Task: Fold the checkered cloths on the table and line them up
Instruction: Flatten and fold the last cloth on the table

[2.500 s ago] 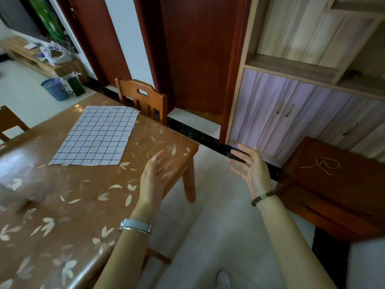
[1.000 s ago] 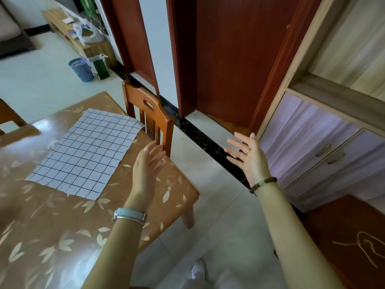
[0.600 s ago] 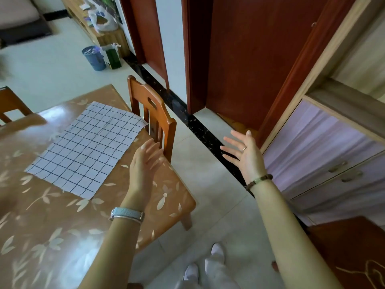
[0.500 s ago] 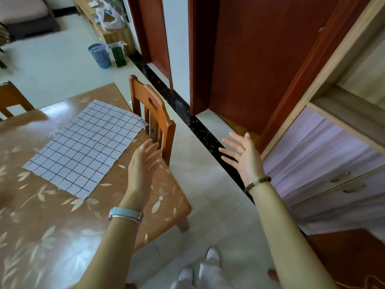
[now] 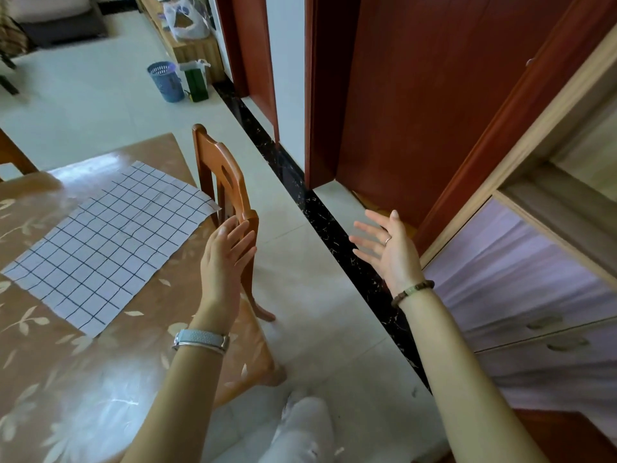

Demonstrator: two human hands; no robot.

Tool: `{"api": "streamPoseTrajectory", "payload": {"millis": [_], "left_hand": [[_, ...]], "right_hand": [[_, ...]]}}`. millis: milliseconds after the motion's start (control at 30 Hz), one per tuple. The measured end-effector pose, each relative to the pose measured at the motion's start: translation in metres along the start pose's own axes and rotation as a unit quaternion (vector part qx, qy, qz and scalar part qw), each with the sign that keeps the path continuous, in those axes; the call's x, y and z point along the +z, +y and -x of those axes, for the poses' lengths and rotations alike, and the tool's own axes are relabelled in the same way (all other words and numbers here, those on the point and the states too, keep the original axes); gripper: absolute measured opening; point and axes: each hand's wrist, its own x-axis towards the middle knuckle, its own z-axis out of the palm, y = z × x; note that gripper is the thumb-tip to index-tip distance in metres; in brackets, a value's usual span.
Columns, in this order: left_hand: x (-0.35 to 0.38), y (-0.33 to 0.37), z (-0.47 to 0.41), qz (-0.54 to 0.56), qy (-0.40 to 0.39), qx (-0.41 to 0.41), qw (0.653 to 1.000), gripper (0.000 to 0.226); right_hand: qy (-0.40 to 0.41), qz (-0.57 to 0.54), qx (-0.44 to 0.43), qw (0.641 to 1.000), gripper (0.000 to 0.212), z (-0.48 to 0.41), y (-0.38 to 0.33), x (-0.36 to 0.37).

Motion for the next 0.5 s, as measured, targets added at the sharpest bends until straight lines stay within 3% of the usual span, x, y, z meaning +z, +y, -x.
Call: {"api": "streamPoseTrajectory", "payload": {"millis": [500], "left_hand": [[0.069,0.003,-0.118,0.040,0.012,0.039,0.998,0.029]], "right_hand": [[-0.017,0.023,-0.006,1.000,0.044,-0.128,-0.049,0.002]]}}
